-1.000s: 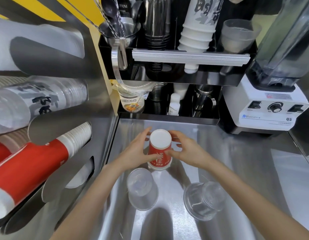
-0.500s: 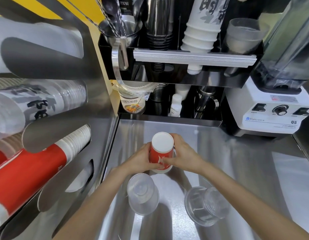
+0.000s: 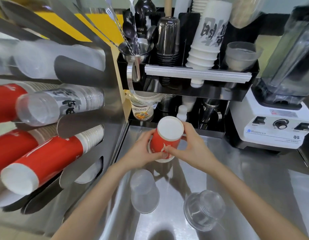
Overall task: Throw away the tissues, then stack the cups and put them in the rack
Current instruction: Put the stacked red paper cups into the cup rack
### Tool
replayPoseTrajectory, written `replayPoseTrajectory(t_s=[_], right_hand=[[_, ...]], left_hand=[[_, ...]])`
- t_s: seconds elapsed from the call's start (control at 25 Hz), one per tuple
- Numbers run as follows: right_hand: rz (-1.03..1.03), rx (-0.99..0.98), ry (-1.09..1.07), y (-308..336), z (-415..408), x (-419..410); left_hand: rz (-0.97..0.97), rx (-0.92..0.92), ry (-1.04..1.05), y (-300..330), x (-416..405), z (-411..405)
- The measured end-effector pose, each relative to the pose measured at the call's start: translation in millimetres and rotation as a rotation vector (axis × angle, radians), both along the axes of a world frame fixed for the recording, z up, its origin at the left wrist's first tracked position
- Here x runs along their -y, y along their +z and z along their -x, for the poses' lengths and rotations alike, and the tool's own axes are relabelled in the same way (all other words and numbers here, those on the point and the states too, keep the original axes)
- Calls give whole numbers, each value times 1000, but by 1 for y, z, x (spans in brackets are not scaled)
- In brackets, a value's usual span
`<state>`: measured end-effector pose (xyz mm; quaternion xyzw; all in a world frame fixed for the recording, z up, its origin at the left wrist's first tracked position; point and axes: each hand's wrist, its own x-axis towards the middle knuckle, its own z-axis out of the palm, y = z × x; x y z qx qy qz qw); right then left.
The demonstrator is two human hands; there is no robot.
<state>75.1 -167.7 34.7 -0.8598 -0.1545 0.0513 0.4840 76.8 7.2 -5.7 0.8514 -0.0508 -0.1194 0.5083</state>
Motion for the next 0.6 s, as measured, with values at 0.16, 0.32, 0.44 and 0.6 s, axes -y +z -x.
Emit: replayPoseTrajectory(t_s=[0.16, 0.32, 0.44, 0.6], right_hand=[[-44, 78, 83, 27, 11, -4], [-40, 157, 178, 49, 22, -7], [-17, 208, 249, 63, 39, -14], [-7, 303, 312, 76, 68, -37]], left_hand=[[91, 64, 113, 28, -3, 26], [271, 60, 158, 50, -11, 53], [358, 95, 159, 64, -22, 78], [438, 125, 218, 78, -43, 102]])
